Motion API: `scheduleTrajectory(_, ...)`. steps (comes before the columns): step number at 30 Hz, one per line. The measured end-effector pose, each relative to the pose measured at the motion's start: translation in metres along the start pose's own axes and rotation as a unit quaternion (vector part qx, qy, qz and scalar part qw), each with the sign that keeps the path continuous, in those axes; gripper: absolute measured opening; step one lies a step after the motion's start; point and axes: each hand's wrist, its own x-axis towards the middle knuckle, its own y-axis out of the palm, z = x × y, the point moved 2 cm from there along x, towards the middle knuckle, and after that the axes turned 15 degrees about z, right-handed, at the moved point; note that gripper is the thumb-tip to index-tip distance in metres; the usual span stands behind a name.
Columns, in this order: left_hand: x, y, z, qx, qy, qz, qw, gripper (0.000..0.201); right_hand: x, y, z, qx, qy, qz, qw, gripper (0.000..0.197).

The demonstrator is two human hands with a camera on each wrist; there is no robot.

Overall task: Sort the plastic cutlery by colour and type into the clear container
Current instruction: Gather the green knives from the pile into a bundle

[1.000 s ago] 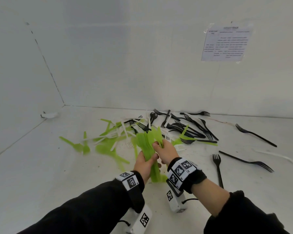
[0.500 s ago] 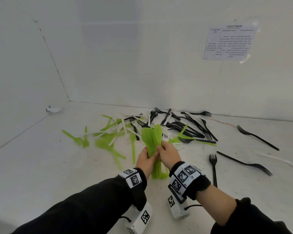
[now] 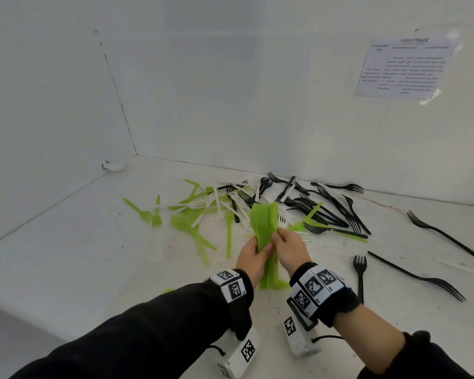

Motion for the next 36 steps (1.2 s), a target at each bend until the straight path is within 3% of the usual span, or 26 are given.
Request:
scheduleTrajectory(3,-0.001,-0.003,0.001,-0.003,-0.006,-0.006,1.000,0.017,0.002,0.000,-0.003,0.006,-0.012,0.000,1.000,0.036)
scheduleTrajectory(8,-0.002,-0.011,-0.003,-0.009,-0.004,-0.001,1.000,0.021,0.005,0.003,0.002,0.001,-0.033,0.038,0.999,0.013)
scheduleTrajectory(10,-0.003,-0.014,-0.005,-0.002,-0.001,0.001,1.000,0.023,0.007,0.003,0.006,0.002,-0.043,0.038,0.998,0.024)
scheduleTrajectory(16,-0.007,-0.029,-0.014,-0.064,-0.020,0.017,0.998,0.024,0.012,0.010,0.018,0.075,-0.065,0.037,0.994,0.009)
scheduleTrajectory(20,-0.009,-0.043,-0.020,-0.081,-0.023,0.026,0.996,0.024,0.019,0.022,0.027,0.086,-0.067,0.049,0.993,0.019)
scheduleTrajectory(24,-0.011,-0.059,-0.025,-0.103,-0.018,0.004,0.995,0.020,0.022,0.034,0.042,-0.005,-0.086,0.036,0.996,0.019)
scheduleTrajectory(32,-0.017,-0.100,-0.025,-0.121,-0.023,-0.052,0.991,0.014,0.061,0.064,0.076,0.038,-0.022,0.147,0.988,0.024)
scheduleTrajectory(34,-0.019,-0.109,-0.027,-0.130,-0.027,-0.053,0.990,0.014,0.074,0.075,0.088,-0.013,-0.031,0.188,0.982,0.019)
scheduleTrajectory(36,-0.022,-0.116,-0.028,-0.137,-0.032,-0.052,0.989,0.014,0.085,0.092,0.091,-0.075,-0.011,0.229,0.971,0.030)
